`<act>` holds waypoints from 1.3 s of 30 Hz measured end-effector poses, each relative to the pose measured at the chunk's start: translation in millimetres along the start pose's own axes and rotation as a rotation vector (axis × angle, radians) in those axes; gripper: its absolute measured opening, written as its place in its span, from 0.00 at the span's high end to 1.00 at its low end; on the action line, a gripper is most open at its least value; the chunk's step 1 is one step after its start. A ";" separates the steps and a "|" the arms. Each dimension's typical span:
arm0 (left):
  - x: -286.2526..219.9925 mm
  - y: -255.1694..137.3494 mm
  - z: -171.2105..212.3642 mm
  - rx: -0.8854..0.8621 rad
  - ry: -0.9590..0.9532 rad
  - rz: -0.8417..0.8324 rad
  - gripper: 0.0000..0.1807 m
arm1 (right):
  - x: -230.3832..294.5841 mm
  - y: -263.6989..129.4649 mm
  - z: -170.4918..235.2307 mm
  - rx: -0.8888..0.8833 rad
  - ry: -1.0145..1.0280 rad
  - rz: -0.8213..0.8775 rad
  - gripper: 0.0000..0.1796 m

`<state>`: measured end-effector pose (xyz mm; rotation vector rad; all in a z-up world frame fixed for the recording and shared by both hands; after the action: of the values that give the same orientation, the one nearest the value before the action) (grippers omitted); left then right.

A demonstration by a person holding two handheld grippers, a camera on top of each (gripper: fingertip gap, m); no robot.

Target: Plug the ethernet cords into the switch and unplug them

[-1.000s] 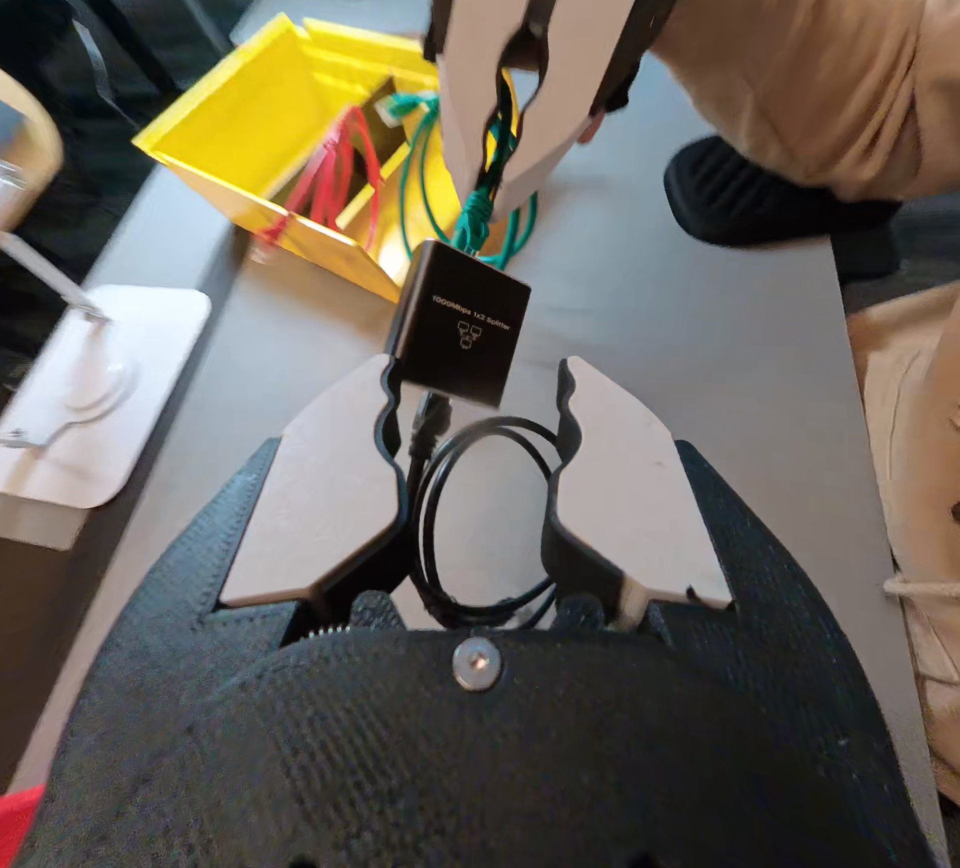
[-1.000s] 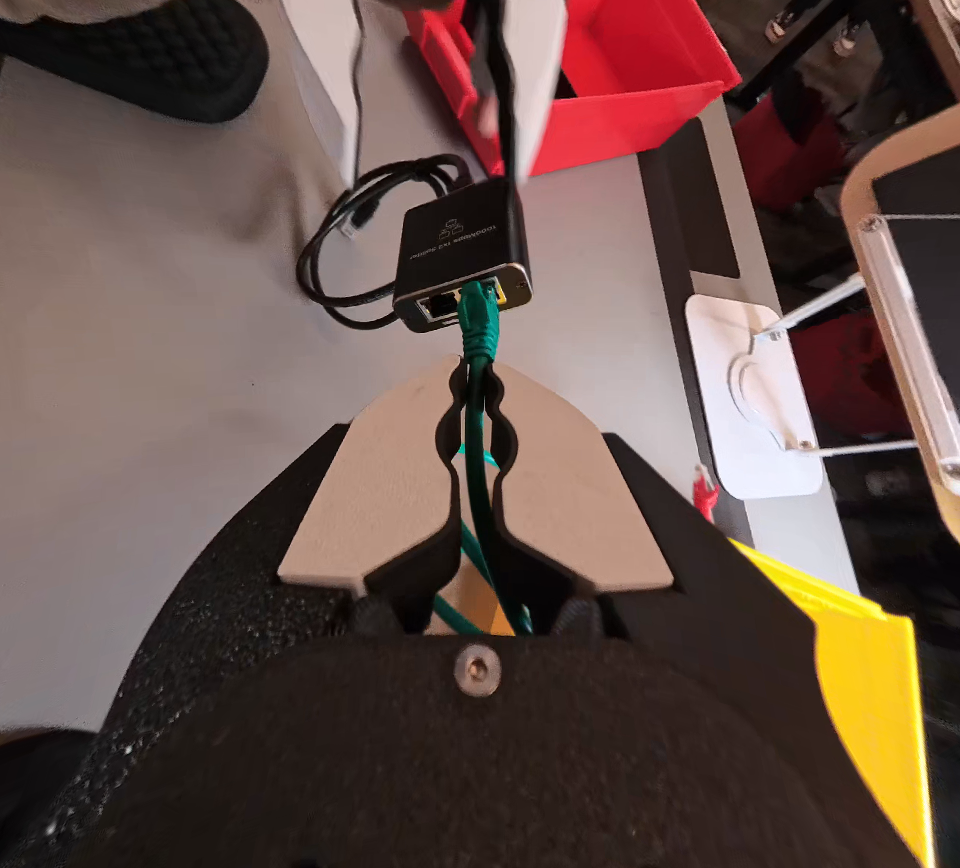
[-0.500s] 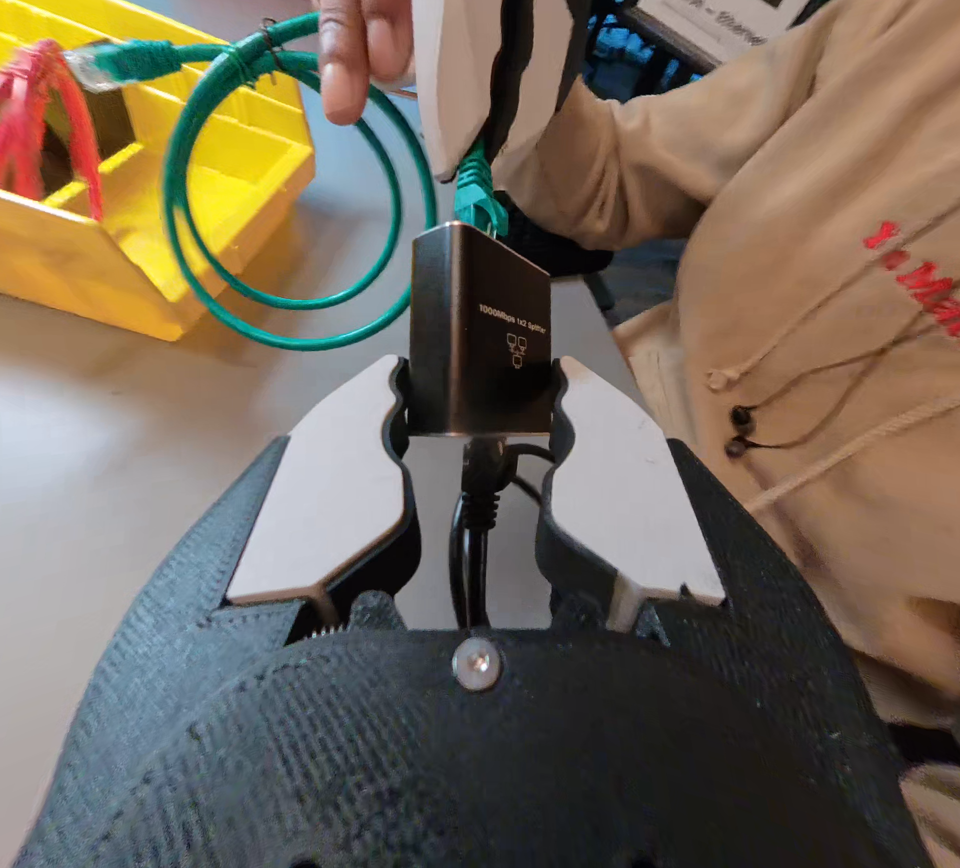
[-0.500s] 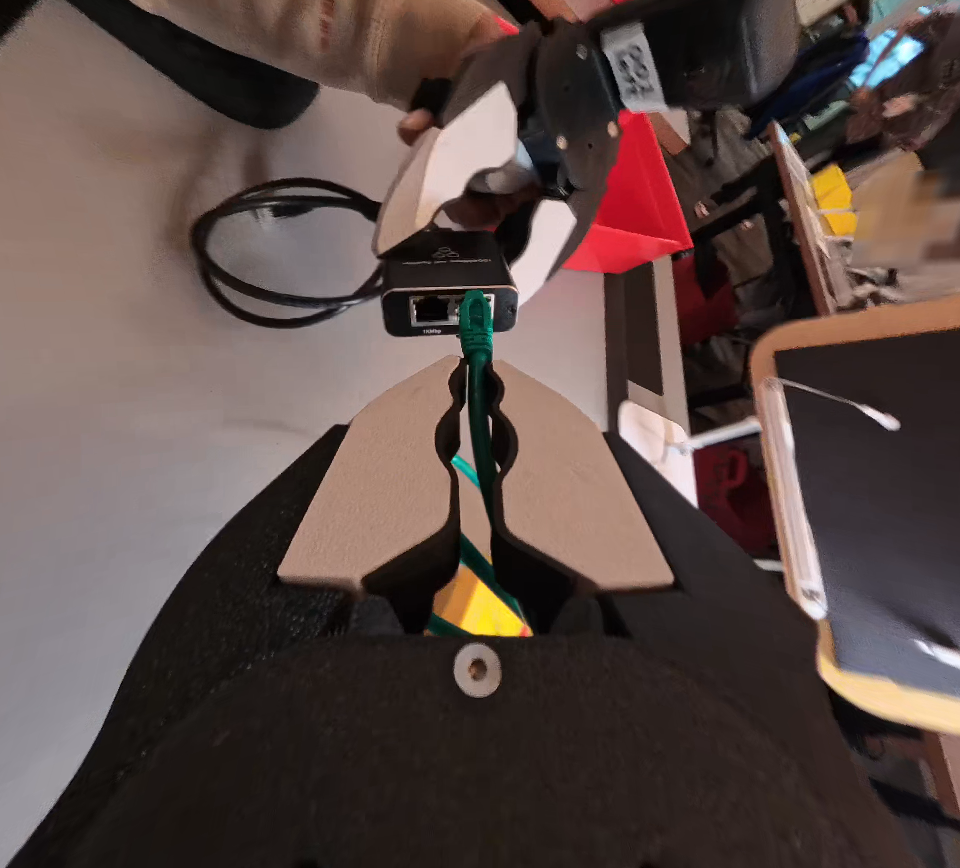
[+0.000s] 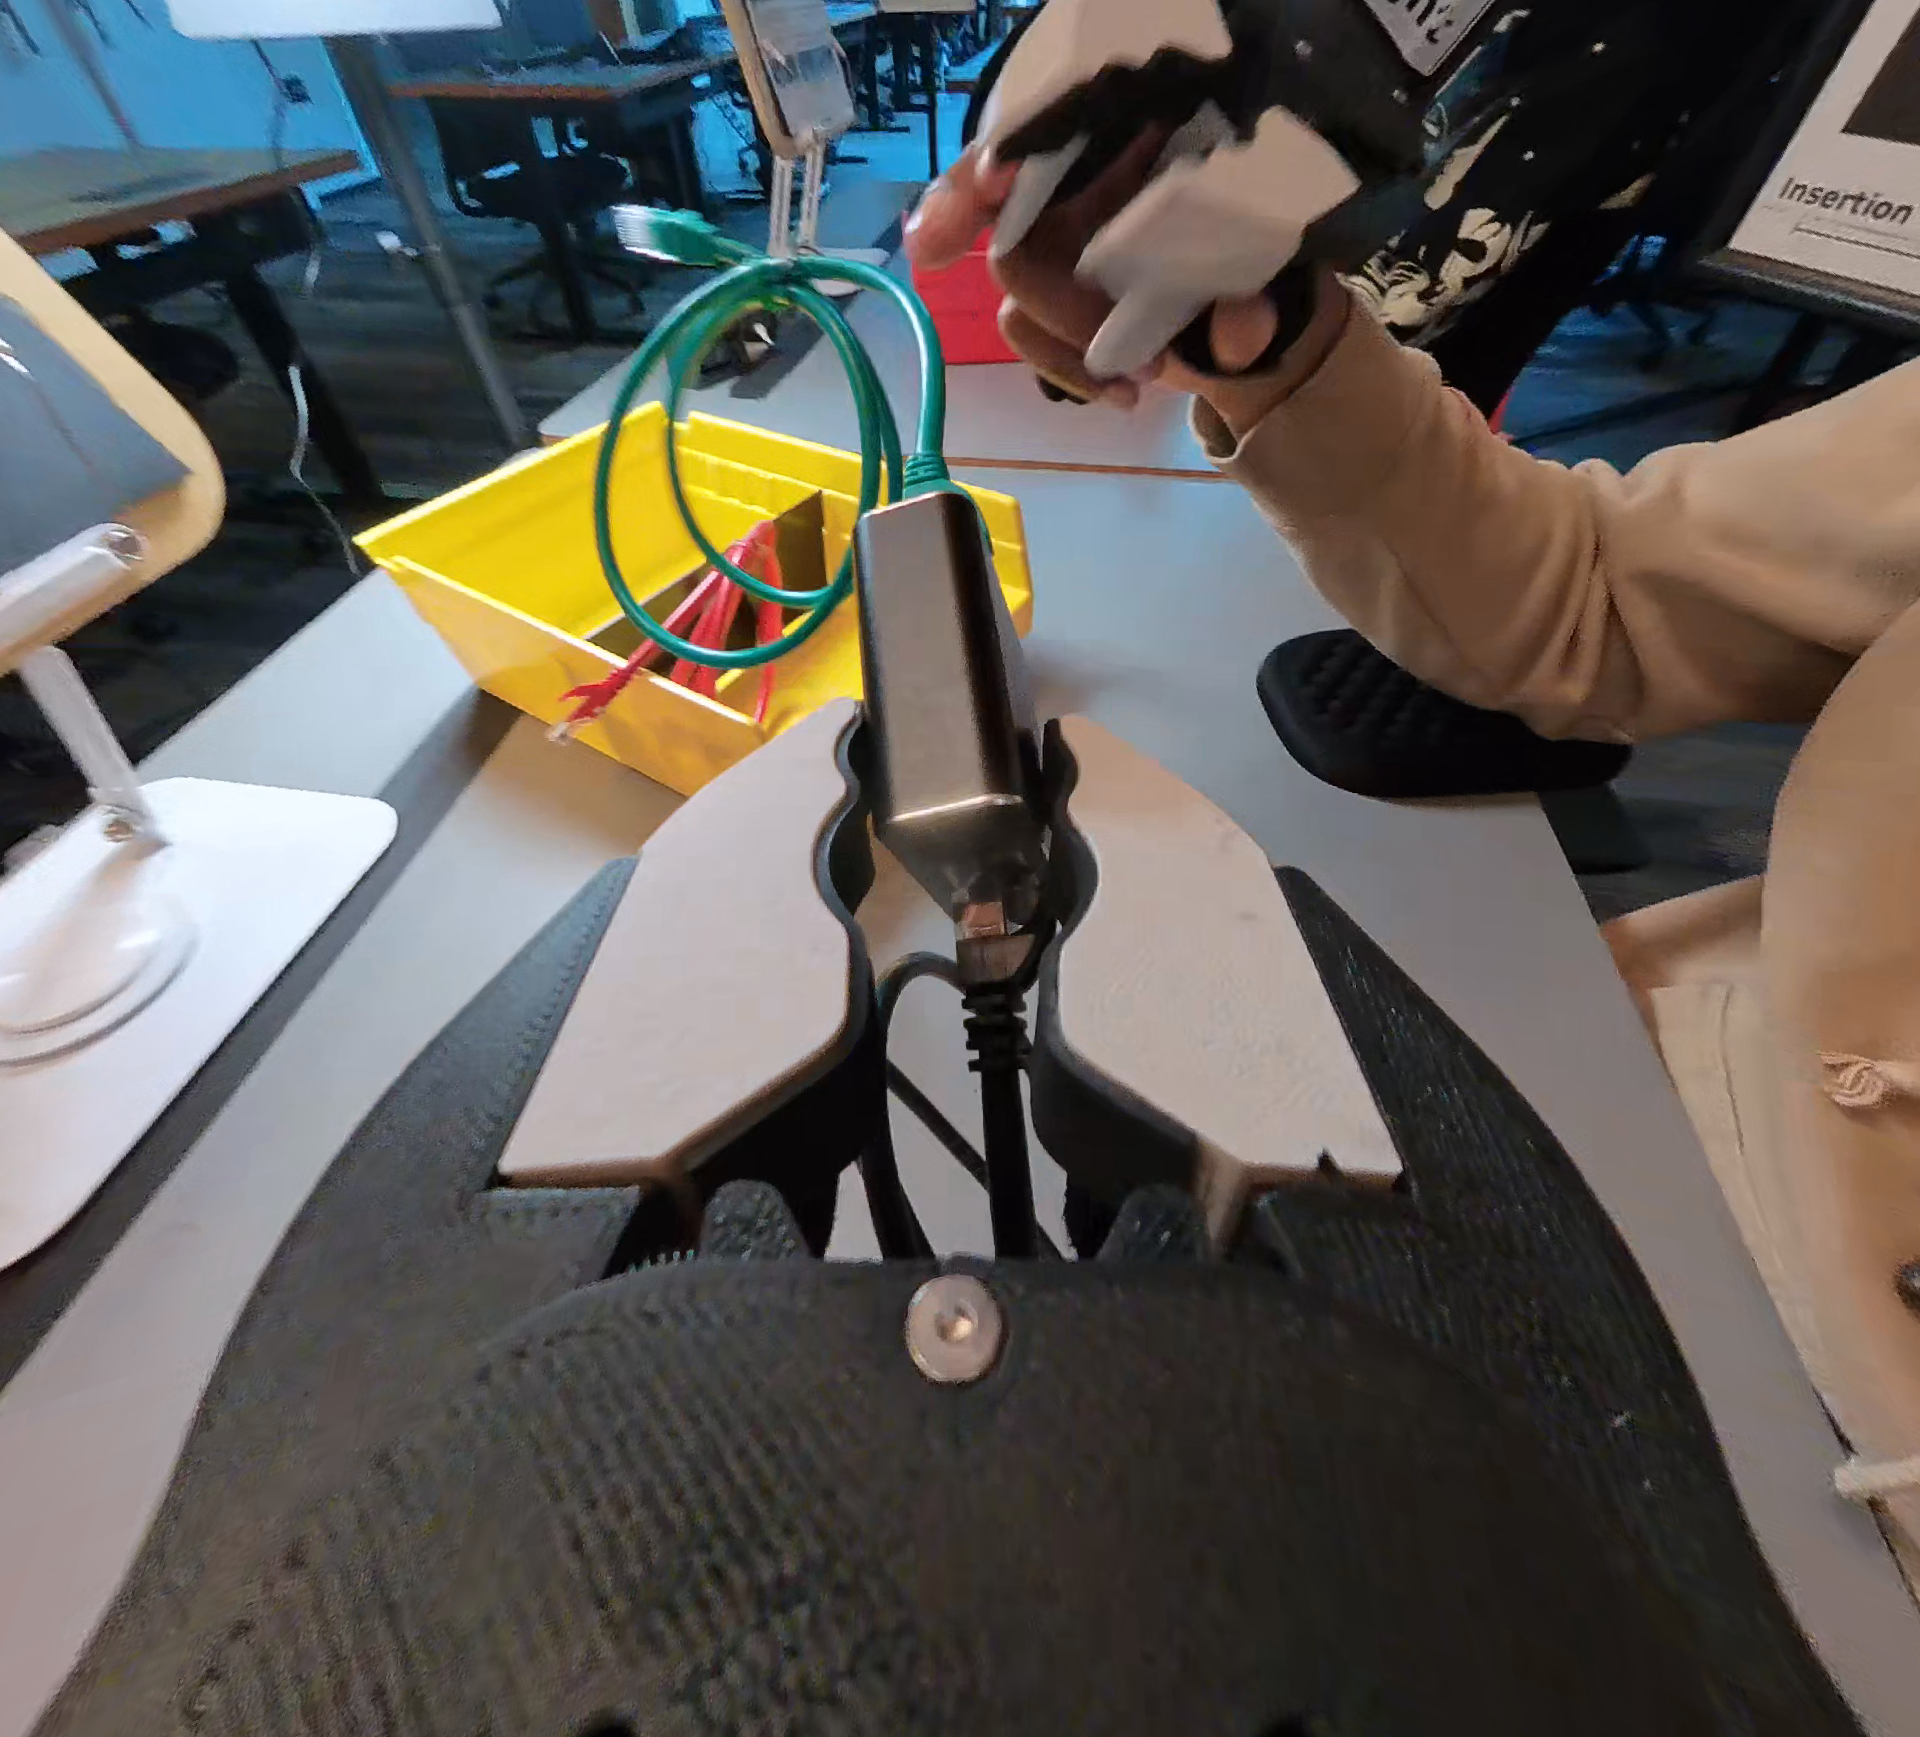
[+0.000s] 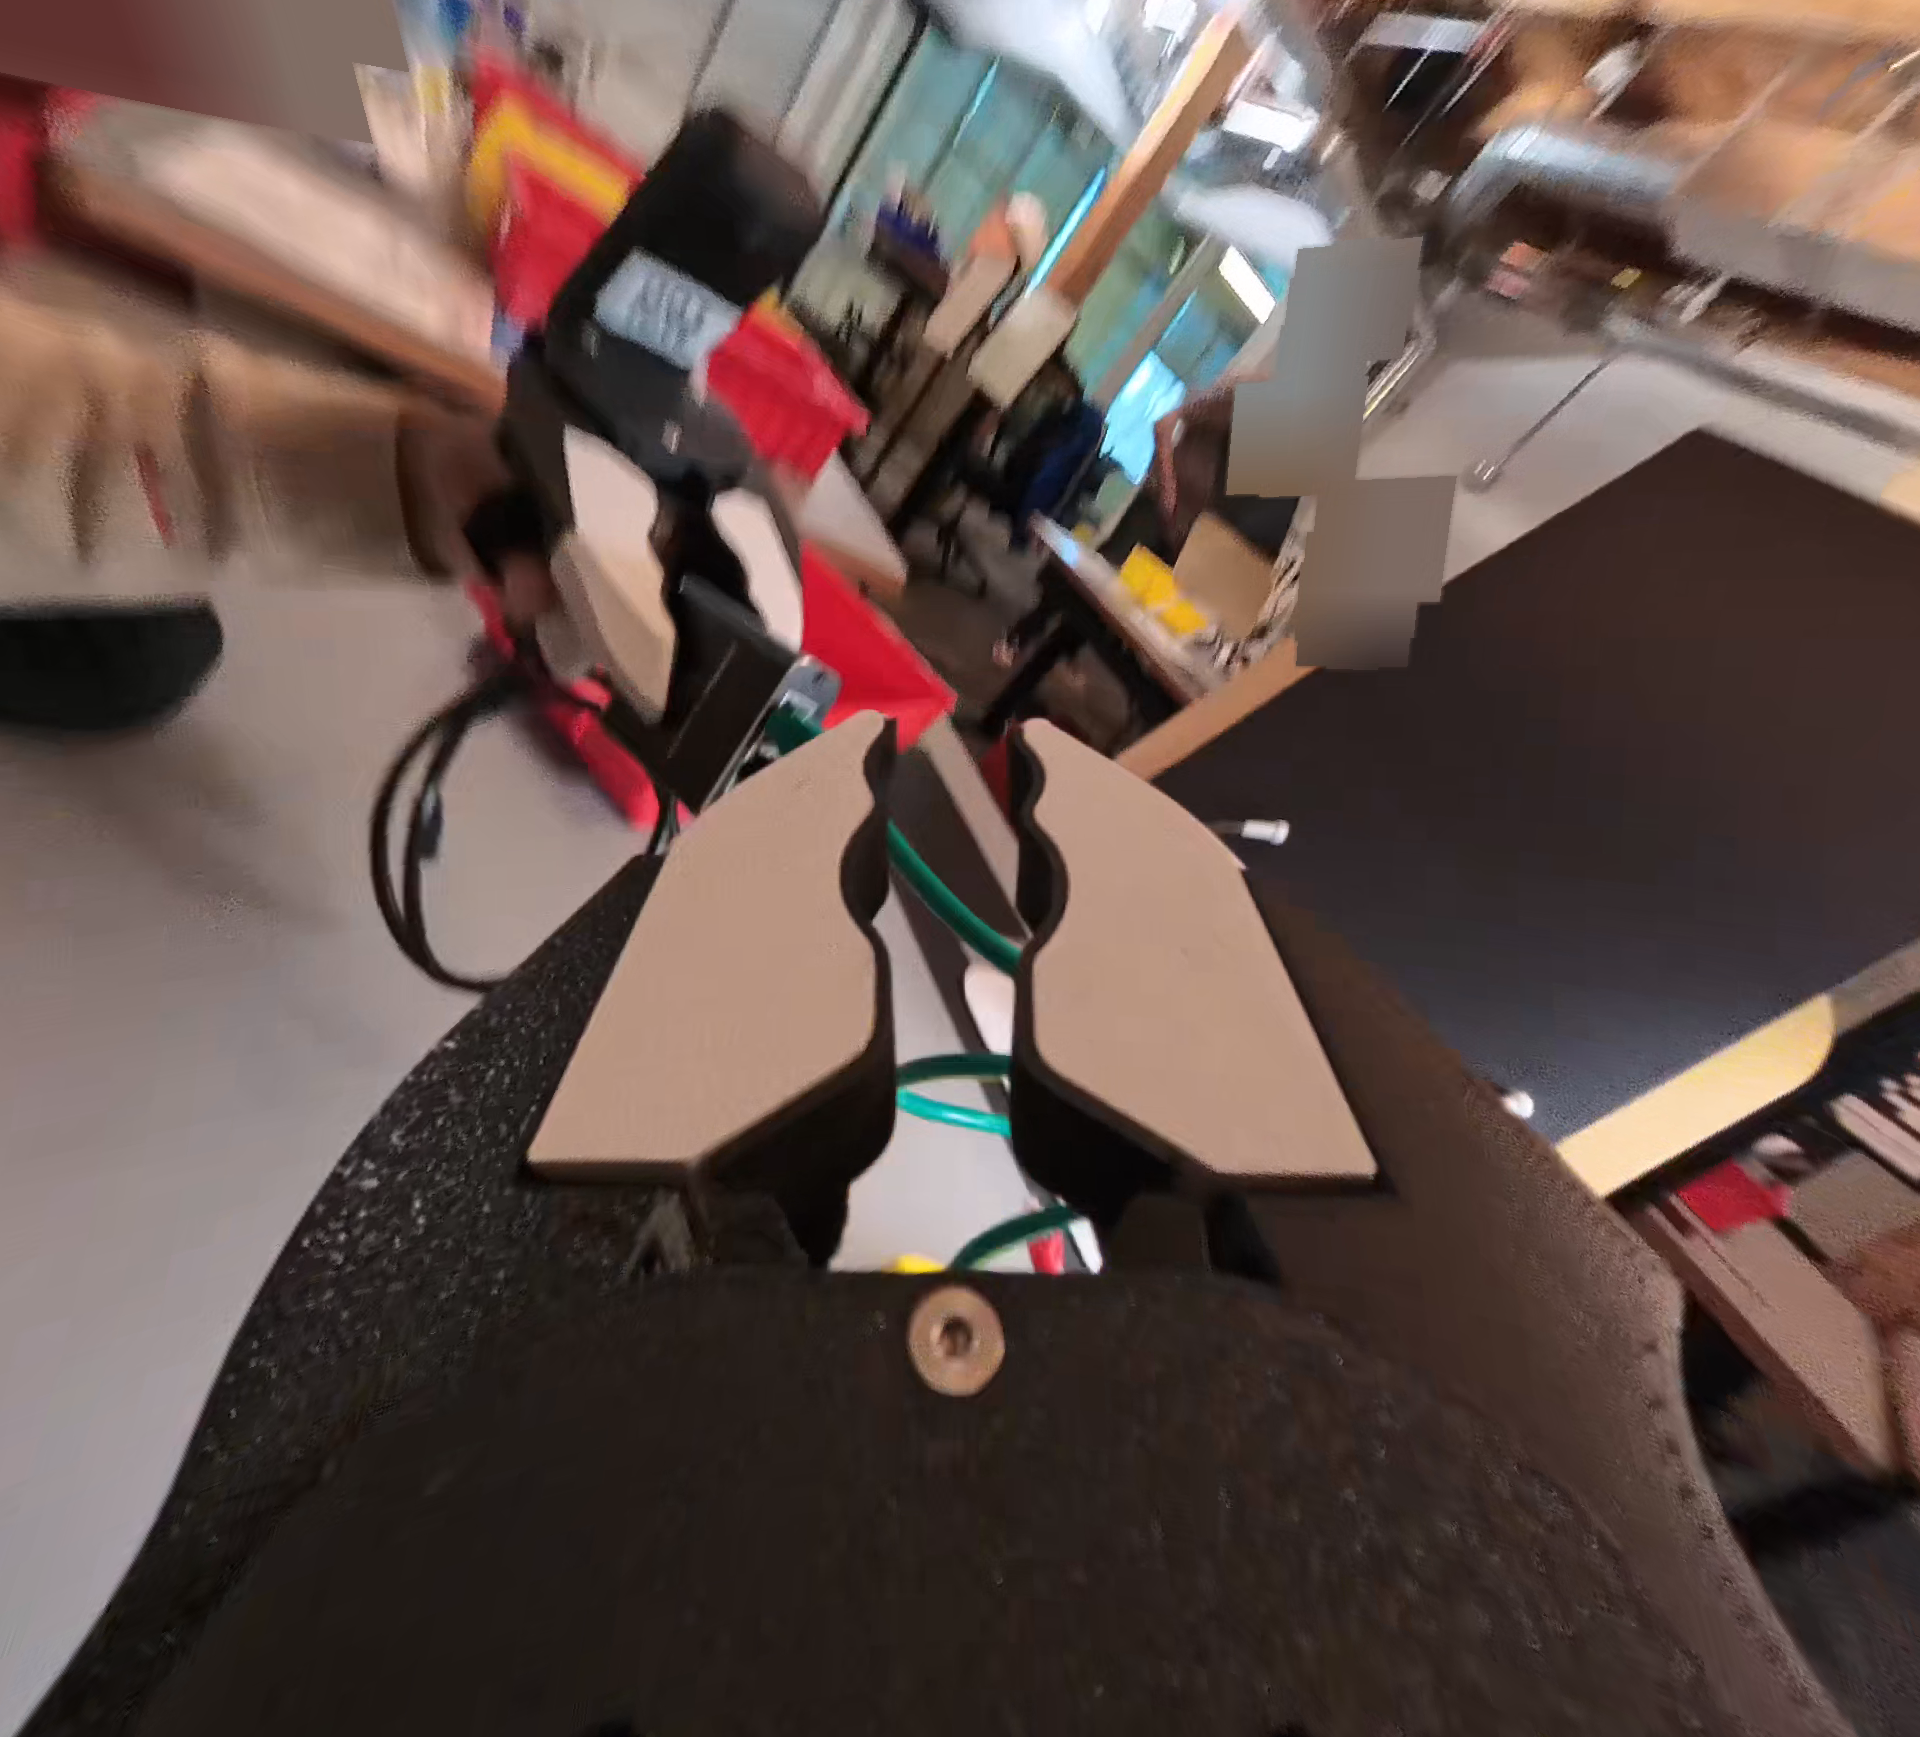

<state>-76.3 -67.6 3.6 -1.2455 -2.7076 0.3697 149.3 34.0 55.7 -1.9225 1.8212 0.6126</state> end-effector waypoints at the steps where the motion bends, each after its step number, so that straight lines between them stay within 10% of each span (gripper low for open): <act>1: 1.2 -6.0 -2.5 -0.016 0.009 -0.010 0.83 | -5.9 -7.6 -4.3 -0.068 0.056 0.014 0.92; 14: -10.5 -21.0 -14.0 0.003 0.007 0.071 0.83 | 31.1 63.5 47.5 -0.255 0.758 -0.482 0.84; 39: -20.6 -4.8 -7.4 0.219 -0.046 0.074 0.86 | 37.0 62.2 49.1 -0.144 0.698 -0.595 0.92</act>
<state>-64.7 -85.0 11.5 -1.2901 -2.5781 0.6909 87.3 29.1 -5.9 -2.8438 1.4066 -0.1601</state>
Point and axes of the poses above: each gripper's, where its closed fingertips meet, y out along the fingers, z out of its underside, x = y × z across the jaws, the point moved 9 cm from there along -y, back along the fingers, and after that the axes turned 4 degrees about x, right-handed, at the moved point
